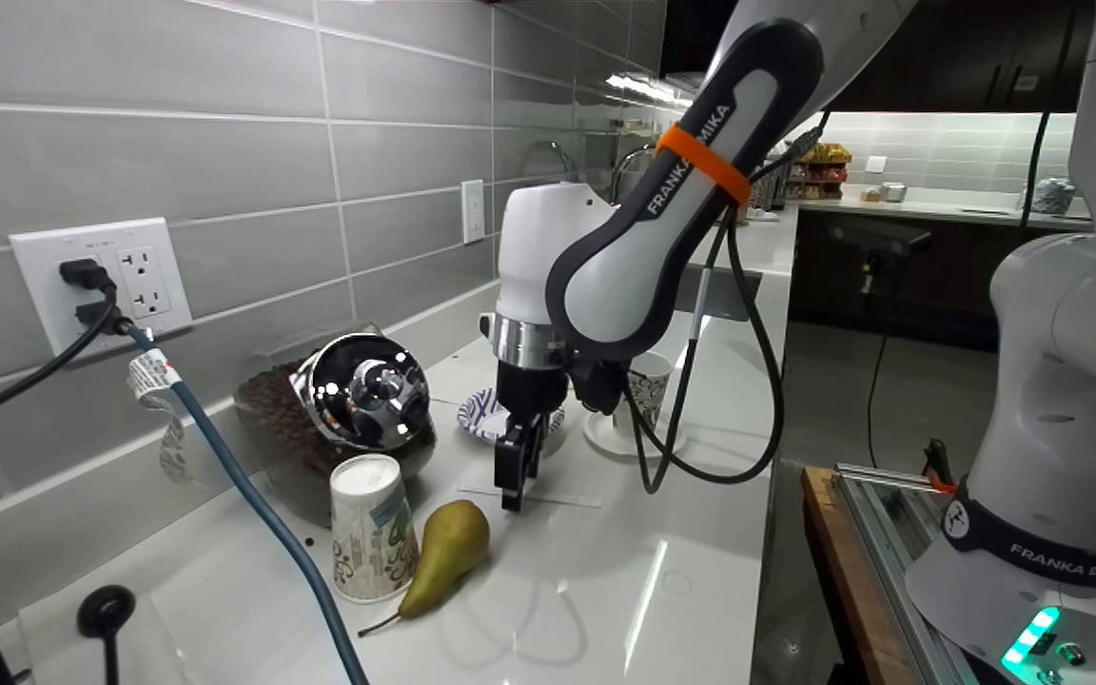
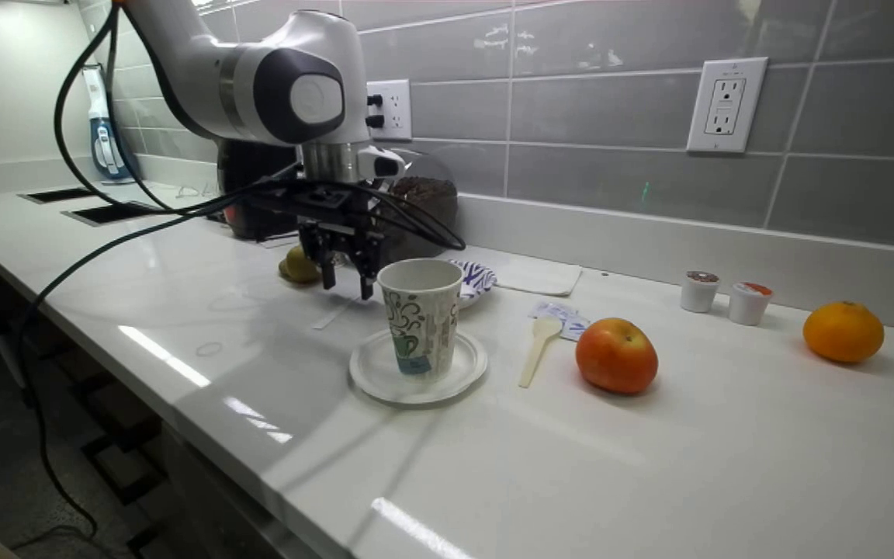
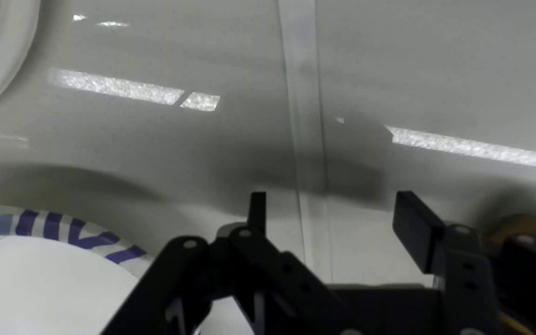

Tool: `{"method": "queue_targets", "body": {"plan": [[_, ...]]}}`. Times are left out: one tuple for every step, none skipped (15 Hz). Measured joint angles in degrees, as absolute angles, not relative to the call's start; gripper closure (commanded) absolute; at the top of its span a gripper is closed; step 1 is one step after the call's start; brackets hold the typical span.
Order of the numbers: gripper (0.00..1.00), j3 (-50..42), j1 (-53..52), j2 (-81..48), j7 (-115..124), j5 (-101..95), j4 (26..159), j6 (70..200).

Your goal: Put the drinking straw inside the paper cup

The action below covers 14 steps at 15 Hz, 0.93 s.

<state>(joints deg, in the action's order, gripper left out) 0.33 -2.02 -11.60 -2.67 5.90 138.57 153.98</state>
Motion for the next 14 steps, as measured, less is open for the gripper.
{"method": "queue_targets", "body": {"plan": [[0.37,0.4,-2.0,-12.0,-2.7,5.9,138.3,154.3],[0.4,0.5,-2.0,-12.4,-2.7,5.8,138.1,154.5],[0.45,0.5,-2.1,-12.7,-2.7,5.6,137.9,154.5],[0.44,0.6,-2.1,-13.0,-2.7,5.5,137.6,154.6],[0.44,0.5,-2.1,-13.1,-2.7,5.2,137.5,154.6],[0.45,0.5,-2.1,-13.1,-2.7,5.0,137.5,154.6],[0.46,0.5,-2.0,-13.1,-2.7,4.7,137.5,154.6],[0.53,0.5,-2.0,-13.1,-2.7,4.5,137.5,154.6],[0.56,0.5,-2.0,-13.1,-2.7,4.2,137.5,154.6],[0.66,0.5,-2.0,-13.1,-2.7,4.0,137.5,154.6],[0.7,0.3,-2.0,-13.1,-2.7,3.6,137.4,154.6],[0.74,0.2,-2.0,-13.1,-2.7,3.3,137.4,154.6],[0.82,0.2,-2.0,-13.1,-2.7,3.0,137.4,154.6],[0.86,0.1,-2.0,-13.1,-2.7,2.6,137.4,154.6]]}}
